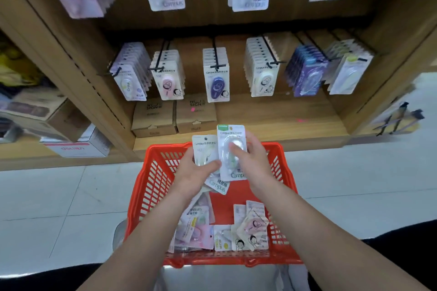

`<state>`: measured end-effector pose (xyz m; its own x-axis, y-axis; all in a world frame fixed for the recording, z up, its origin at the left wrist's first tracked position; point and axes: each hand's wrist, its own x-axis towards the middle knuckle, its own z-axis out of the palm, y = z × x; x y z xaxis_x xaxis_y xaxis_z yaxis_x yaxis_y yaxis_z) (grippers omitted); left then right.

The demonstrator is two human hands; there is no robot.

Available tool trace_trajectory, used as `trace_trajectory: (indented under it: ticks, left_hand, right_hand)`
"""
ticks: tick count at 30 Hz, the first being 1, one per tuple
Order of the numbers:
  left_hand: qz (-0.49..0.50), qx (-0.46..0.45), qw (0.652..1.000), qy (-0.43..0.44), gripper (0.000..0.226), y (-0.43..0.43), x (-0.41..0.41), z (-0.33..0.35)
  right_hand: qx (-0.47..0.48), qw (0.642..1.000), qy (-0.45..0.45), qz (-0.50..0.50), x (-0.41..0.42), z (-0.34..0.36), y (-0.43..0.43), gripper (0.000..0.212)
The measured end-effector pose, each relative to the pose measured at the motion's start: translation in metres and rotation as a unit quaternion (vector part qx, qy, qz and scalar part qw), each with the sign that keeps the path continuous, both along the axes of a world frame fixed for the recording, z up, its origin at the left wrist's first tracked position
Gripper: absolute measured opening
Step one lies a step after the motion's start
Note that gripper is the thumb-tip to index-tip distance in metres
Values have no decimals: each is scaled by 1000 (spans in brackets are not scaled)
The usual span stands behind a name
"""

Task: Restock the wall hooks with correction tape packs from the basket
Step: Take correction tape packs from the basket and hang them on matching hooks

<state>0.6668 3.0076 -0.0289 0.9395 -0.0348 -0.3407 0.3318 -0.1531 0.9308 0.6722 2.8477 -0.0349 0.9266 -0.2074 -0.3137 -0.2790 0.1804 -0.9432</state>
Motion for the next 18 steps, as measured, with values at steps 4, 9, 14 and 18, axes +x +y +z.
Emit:
trace_trajectory:
  ticks: [4,9,14,18]
  left_hand:
    - [22,-18,999,-21,34,-7,-1,26]
    - [-11,-14,998,-58,38,-16,-4,62]
    - [-86,-27,993,-72,40,-34,-12,103]
    - [-101,-49,987,-114,34,-55,-7,136]
  right_hand:
    - [21,1000,-2,-4,-10,32,-16,44]
    - [76,997,16,-14,-23,60,-26,38]
    - [59,998,-32,18,-35,101,-39,37]
    - [9,997,-74,7,-34,138,-62,26]
